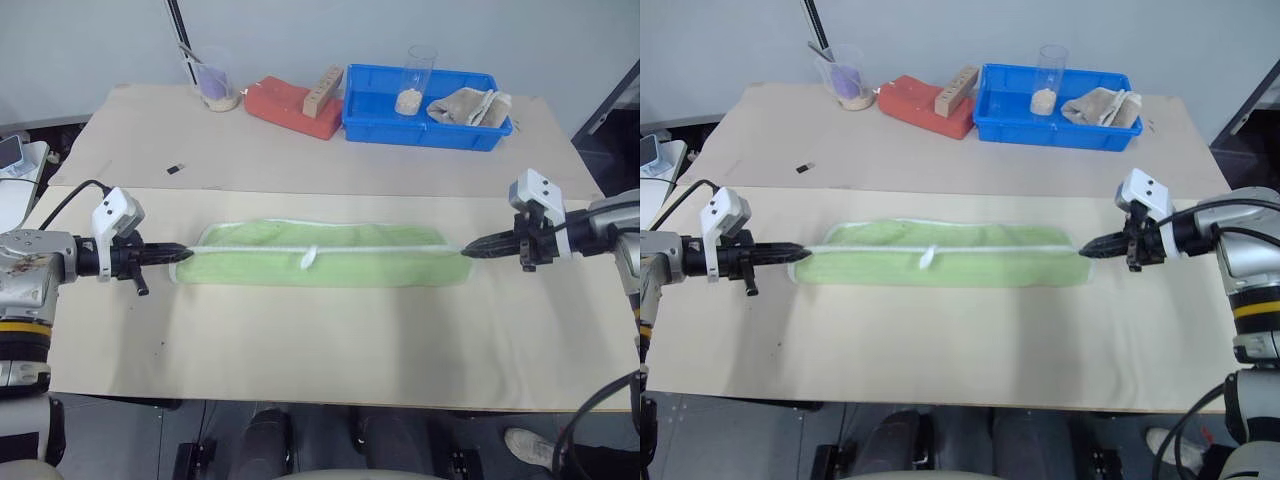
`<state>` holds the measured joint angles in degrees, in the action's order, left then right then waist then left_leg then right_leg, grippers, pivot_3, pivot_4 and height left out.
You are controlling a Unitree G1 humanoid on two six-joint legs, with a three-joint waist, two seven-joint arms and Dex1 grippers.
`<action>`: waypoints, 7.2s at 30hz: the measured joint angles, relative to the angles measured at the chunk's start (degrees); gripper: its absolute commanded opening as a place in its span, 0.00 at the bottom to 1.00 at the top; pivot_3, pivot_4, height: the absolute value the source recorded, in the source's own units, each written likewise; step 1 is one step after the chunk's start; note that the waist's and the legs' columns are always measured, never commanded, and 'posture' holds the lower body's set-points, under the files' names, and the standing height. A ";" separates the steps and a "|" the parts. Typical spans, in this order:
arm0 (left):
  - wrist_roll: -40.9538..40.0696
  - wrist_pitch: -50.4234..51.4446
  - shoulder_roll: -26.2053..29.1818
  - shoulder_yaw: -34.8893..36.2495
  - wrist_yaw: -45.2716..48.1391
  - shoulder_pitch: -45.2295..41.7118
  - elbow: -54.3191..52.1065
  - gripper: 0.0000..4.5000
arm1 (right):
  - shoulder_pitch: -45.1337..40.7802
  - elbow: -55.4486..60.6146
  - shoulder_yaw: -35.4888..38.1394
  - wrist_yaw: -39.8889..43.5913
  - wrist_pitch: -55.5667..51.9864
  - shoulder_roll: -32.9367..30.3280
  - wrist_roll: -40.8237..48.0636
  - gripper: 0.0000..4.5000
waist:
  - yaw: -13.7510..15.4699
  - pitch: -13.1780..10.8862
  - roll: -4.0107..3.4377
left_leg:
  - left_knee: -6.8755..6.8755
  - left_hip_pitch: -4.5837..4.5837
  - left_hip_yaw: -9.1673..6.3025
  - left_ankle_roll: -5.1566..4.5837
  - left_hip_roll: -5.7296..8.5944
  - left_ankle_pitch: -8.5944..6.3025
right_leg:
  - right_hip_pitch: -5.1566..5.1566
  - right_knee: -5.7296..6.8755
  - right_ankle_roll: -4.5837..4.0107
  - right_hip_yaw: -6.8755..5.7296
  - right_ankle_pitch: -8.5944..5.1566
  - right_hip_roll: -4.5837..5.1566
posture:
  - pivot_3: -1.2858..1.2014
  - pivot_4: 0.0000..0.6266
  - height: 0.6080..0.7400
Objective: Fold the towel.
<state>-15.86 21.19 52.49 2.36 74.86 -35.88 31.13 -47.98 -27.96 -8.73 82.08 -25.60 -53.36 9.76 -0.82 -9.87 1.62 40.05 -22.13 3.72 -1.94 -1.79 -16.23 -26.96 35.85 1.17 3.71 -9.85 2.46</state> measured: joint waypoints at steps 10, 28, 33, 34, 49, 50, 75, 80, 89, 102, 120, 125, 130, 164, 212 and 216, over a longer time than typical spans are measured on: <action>5.59 -8.00 -6.78 -1.27 -6.70 -8.72 14.32 0.00 | -7.14 -12.44 -1.82 -5.24 0.72 5.33 -5.76 0.07 | 0.01 0.01 0.00 | 0.06 -0.20 -0.04 0.00 0.03 0.00 | -0.02 0.15 0.03 -0.01 0.04 0.06 | 0.52 0.24 0.80; 9.04 -19.96 -7.55 -0.27 -10.99 -13.85 21.57 1.00 | 5.40 5.40 10.34 -16.14 -7.64 2.40 -1.20 0.99 | 0.13 0.29 -0.09 | -0.05 -0.11 -0.19 0.00 0.01 0.00 | 0.03 0.26 0.03 -0.06 0.04 0.02 | 0.52 0.24 0.80; 7.80 -19.33 -4.40 -0.09 -4.85 -9.00 12.39 1.00 | 20.26 24.05 19.30 -24.32 -18.80 4.54 4.12 0.99 | 0.08 0.60 -0.31 | -0.15 0.35 -0.26 0.00 0.00 0.00 | 0.59 0.03 0.06 -0.12 0.00 0.01 | 0.52 0.24 0.80; 6.23 -17.54 -3.79 0.02 -2.25 -6.40 7.41 1.00 | 22.68 27.92 21.56 -27.35 -21.30 6.60 5.07 0.99 | -0.04 0.61 -0.31 | -0.16 0.41 -0.24 0.00 0.00 0.00 | 0.59 0.02 0.06 -0.11 -0.01 0.00 | 0.52 0.24 0.80; -9.09 -0.13 -9.93 -2.80 1.13 6.56 -37.60 1.00 | 33.27 43.70 35.00 -54.18 -39.61 30.45 14.01 0.99 | -0.02 0.64 -0.32 | -0.18 0.54 -0.47 0.00 0.06 0.00 | 0.77 -0.08 0.14 0.03 -0.08 -0.10 | 0.52 0.24 0.80; -9.08 0.10 -10.27 -3.25 0.62 6.58 -38.17 1.00 | 32.89 43.69 36.38 -56.07 -40.88 32.38 14.39 0.99 | -0.09 0.65 -0.34 | -0.21 0.58 -0.48 0.00 0.06 0.00 | 0.77 -0.08 0.13 0.04 -0.08 -0.12 | 0.52 0.24 0.80; -14.99 3.50 -10.20 -3.35 -1.19 10.04 -41.71 1.00 | 23.96 31.65 42.53 -67.52 -41.94 38.54 22.06 0.04 | -1.47 0.72 -0.45 | -0.35 0.66 -0.56 -0.01 0.02 -0.01 | 0.82 -0.11 0.15 0.09 -0.18 -0.21 | 0.52 0.24 0.80; -15.11 3.47 -10.25 -3.29 -1.62 10.06 -41.67 1.00 | 24.43 30.55 42.73 -65.49 -41.23 29.84 22.54 0.01 | -1.22 0.72 -0.45 | -0.32 0.49 -0.60 -0.01 0.07 -0.01 | 0.81 -0.28 0.19 0.15 -0.20 -0.18 | 0.52 0.24 0.80; -17.99 5.34 -12.03 -2.47 -4.16 8.83 -44.04 1.00 | 27.72 36.35 32.67 -51.05 -38.25 12.06 23.01 0.01 | -2.12 0.72 -0.44 | -0.36 0.34 -0.63 -0.04 0.01 -0.03 | 0.83 -0.42 0.57 0.27 -0.43 -0.32 | 0.52 0.24 0.80; -18.42 7.94 -8.47 1.56 -9.36 16.68 -51.39 1.00 | 21.00 43.22 -0.77 -49.80 -26.72 20.92 13.03 0.01 | -1.14 0.72 -0.45 | -0.32 0.42 -0.72 -0.04 -0.03 -0.03 | 0.76 -0.39 0.43 0.21 -0.36 -0.35 | 0.52 0.24 0.80; -17.12 10.62 -21.63 9.17 -36.79 34.67 -58.25 1.00 | 17.12 41.43 -3.62 -44.75 -23.63 23.40 10.78 1.00 | -0.35 0.81 -0.58 | -0.45 0.72 -0.71 -0.04 -0.02 -0.03 | 0.92 -0.42 0.16 0.19 -0.19 -0.27 | 0.52 0.24 0.80; -19.57 18.27 -39.87 12.50 -60.07 41.71 -63.41 1.00 | 15.19 43.27 -3.96 -39.06 -18.46 20.54 10.62 1.00 | -0.19 0.91 -0.50 | -0.42 0.74 -0.79 -0.04 -0.02 -0.03 | 0.95 -0.32 0.16 0.18 -0.18 -0.26 | 0.52 0.24 0.80; -21.00 22.75 -48.78 16.29 -75.87 40.50 -66.29 1.00 | 13.52 42.88 -4.06 -33.96 -14.92 18.69 10.60 1.00 | 0.00 0.92 -0.47 | -0.38 0.76 -0.83 -0.04 0.05 -0.03 | 0.98 -0.24 0.16 0.16 -0.19 -0.27 | 0.52 0.24 0.80; -16.54 24.97 -42.11 0.13 -72.16 13.50 -51.90 0.00 | 18.64 49.06 6.98 -20.34 -13.44 2.38 15.46 1.00 | 0.91 0.92 -0.43 | -0.44 0.94 -1.32 -0.02 0.32 -0.03 | 1.82 -0.91 0.21 -0.04 -0.25 -0.15 | 0.52 0.24 0.80; -16.06 5.51 -8.07 -0.06 -9.95 14.86 -52.10 0.99 | 12.74 22.03 5.24 -43.70 -15.83 18.03 9.33 1.00 | 0.13 0.99 -0.60 | -0.77 0.97 -1.80 -0.06 0.81 -0.02 | 1.74 -0.86 0.50 0.18 -0.66 0.06 | 0.52 0.24 0.80; -19.70 7.53 -5.67 3.10 -9.24 17.74 -55.69 0.99 | 11.13 15.26 5.14 -43.92 -14.27 18.83 6.65 1.00 | -0.16 0.99 -0.60 | -0.77 1.00 -1.82 -0.06 0.78 -0.02 | 1.74 -0.82 0.51 0.17 -0.67 0.01 | 0.52 0.24 0.80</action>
<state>-35.56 28.73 46.82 5.46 65.62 -18.14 -24.56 -36.84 -12.70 -3.59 38.16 -39.87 -34.54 16.41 -0.98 -8.88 1.02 39.28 -21.13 1.90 -2.00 -1.01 -16.25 -25.22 35.02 1.69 3.88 -10.52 2.47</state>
